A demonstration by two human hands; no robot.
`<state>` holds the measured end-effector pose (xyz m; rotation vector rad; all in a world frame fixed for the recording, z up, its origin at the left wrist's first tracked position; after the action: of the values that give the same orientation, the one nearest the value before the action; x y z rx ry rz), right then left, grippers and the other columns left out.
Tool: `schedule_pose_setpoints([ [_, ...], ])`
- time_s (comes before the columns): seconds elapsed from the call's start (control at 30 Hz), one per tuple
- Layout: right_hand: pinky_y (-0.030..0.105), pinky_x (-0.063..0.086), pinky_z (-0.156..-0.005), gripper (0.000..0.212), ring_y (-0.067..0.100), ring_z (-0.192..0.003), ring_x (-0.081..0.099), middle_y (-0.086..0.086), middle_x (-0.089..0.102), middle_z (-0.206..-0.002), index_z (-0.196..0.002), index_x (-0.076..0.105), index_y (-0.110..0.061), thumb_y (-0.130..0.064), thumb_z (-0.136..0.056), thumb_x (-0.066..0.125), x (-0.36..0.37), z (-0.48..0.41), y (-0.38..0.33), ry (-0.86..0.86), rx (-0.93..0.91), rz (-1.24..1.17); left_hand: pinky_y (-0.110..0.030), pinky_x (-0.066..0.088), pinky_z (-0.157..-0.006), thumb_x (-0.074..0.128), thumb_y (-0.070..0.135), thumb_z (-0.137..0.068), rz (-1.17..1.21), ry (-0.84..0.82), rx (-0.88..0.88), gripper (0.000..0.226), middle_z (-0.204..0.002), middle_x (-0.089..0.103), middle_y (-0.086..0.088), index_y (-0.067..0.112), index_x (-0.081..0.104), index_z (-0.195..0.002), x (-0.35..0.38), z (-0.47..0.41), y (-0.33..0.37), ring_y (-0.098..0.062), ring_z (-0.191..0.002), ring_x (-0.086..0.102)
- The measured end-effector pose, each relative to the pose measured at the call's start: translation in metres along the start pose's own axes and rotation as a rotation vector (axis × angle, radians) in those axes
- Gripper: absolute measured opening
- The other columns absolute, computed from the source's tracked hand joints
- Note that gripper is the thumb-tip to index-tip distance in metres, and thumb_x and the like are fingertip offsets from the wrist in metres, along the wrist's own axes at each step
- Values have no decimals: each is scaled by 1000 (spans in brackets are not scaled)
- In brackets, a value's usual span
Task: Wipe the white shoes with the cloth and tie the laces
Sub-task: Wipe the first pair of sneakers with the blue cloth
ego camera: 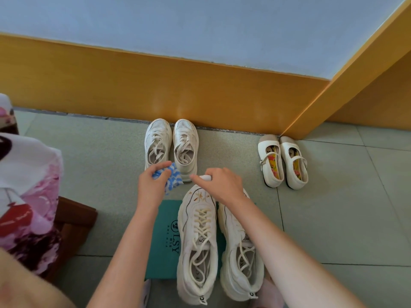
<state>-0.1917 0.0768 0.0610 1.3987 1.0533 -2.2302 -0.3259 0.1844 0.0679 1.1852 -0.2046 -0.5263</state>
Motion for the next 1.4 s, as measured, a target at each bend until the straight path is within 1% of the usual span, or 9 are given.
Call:
schedule_pose_setpoints([
  [0.23, 28, 34, -60, 45, 11, -56, 42, -9, 44, -55, -54, 43, -24, -57, -85, 48, -4, 2, 12, 76, 63, -93, -17, 48, -72, 57, 10, -90, 32, 24, -44, 20, -107, 63, -1, 18, 66, -107, -8, -2, -3, -15, -97, 63],
  [0.33, 30, 35, -64, 47, 14, -65, 49, -7, 51, -61, -60, 49, -24, -65, -84, 44, 1, 0, -6, -13, 11, 19, -19, 50, -74, 57, 11, -90, 51, 44, -56, 19, -107, 63, -1, 22, 66, -103, -12, -3, -5, -15, -98, 63],
  [0.47, 32, 32, -69, 41, 19, -75, 49, -3, 54, -68, -69, 62, -19, -54, -84, 45, 8, -3, -21, 7, -30, 157, -26, 51, -82, 58, 11, -90, 48, 48, -58, 19, -111, 64, -4, 25, 66, -100, -16, -4, -5, -18, -101, 63],
  [0.63, 30, 32, -64, 46, 16, -68, 48, -7, 50, -61, -58, 49, -24, -62, -83, 46, 2, 6, -6, -61, -50, 104, -33, 51, -91, 59, 10, -89, 35, 48, -71, 20, -116, 63, -6, 25, 66, -99, -17, -5, -7, -19, -105, 62],
  [0.8, 29, 37, -62, 44, 16, -66, 49, -7, 46, -57, -54, 47, -23, -54, -85, 47, -7, 13, 19, 139, 34, 88, -30, 51, -87, 58, 10, -90, 51, 40, -89, 20, -117, 63, -6, 22, 66, -104, -14, -3, -7, -19, -105, 62],
  [0.9, 27, 27, -52, 49, 12, -56, 40, -8, 39, -53, -53, 38, -25, -60, -86, 46, -10, 14, 28, 138, 99, -32, -30, 51, -86, 58, 11, -90, 51, 48, -92, 20, -117, 63, -6, 24, 66, -102, -15, -3, -7, -20, -104, 63],
  [1.07, 27, 30, -55, 48, 14, -59, 43, -9, 39, -53, -51, 38, -24, -54, -87, 45, -2, 20, 33, 130, 135, 27, -29, 51, -85, 58, 10, -90, 45, 49, -91, 20, -117, 63, -6, 23, 66, -103, -14, -1, -4, -19, -103, 63],
  [1.23, 29, 37, -63, 45, 16, -69, 52, -6, 52, -62, -59, 49, -22, -59, -85, 47, 4, 20, 12, 33, 43, 10, -24, 51, -78, 58, 10, -90, 58, 55, -99, 20, -117, 62, -6, 23, 66, -102, -15, -1, -5, -19, -103, 63],
  [1.4, 33, 32, -67, 47, 19, -81, 49, -2, 54, -72, -74, 62, -18, -59, -84, 43, 14, 10, -24, 5, -90, 277, -24, 50, -78, 58, 9, -90, 65, 55, -81, 19, -114, 64, -8, 25, 66, -97, -17, -2, -5, -20, -101, 64],
])
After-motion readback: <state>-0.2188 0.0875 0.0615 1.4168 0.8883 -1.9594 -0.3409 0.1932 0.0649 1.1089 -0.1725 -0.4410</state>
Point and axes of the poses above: each hand's wrist, its own z-axis away from the middle knuckle, its own x-axis out of the palm, y = z × x, the point moved 2 cm from there along -z, towards the middle knuckle
